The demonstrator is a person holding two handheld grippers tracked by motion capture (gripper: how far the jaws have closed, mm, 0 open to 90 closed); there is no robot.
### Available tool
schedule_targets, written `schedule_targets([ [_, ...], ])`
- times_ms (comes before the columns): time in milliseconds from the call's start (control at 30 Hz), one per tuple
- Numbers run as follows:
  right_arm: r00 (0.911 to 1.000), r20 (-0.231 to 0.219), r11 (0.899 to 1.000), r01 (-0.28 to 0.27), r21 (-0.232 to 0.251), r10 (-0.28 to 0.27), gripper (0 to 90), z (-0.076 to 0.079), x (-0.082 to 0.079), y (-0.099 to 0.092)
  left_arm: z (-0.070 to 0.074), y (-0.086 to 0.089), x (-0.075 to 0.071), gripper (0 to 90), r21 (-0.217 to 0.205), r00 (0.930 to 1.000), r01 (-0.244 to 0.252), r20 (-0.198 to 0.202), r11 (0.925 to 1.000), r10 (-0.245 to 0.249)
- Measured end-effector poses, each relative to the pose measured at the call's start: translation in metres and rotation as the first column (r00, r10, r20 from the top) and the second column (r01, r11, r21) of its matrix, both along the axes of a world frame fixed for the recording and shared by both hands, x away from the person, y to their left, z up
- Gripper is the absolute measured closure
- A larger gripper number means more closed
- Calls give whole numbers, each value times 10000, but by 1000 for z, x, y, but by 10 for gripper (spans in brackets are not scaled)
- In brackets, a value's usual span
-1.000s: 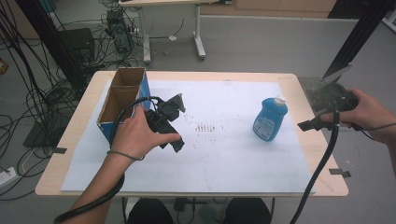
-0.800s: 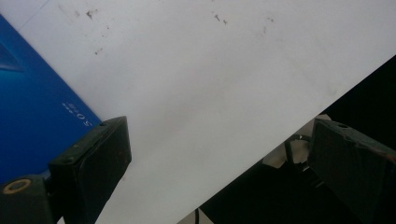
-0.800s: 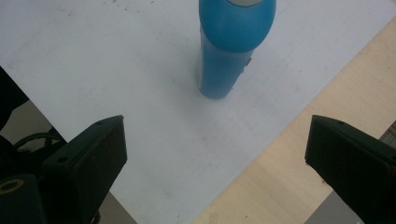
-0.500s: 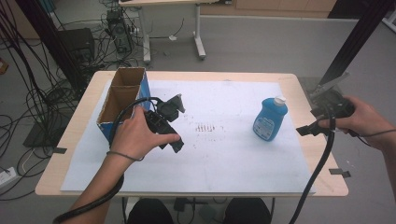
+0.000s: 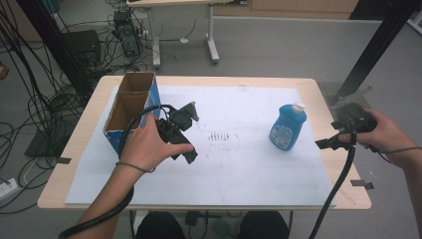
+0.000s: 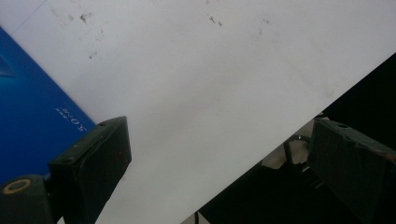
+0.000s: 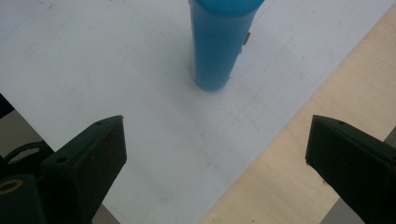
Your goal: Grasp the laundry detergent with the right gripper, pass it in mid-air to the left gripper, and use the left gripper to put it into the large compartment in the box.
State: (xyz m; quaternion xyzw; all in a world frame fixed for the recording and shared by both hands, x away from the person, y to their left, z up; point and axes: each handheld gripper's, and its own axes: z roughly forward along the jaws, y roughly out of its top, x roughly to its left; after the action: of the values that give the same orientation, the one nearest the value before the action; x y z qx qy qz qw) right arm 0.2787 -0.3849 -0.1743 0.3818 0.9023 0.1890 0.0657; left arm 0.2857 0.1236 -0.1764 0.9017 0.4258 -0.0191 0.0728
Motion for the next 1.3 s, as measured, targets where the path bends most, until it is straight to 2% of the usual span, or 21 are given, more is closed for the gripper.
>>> schedule_targets([
  [367,9996,229,9989,174,435,-184,50,-17,-6,-10,-1,-1,1,68,4,10000,49,-36,10000,-49],
  [767,9988,409,9972,252,702,-281,51,-33,-11,-14,-2,1,4,69,-46,9999,25,-103,10000,-26],
  [1300,9976,470,9926,459,1125,-514,46,-57,-13,-23,-5,-1,10,70,5,9999,32,-163,10000,-32],
])
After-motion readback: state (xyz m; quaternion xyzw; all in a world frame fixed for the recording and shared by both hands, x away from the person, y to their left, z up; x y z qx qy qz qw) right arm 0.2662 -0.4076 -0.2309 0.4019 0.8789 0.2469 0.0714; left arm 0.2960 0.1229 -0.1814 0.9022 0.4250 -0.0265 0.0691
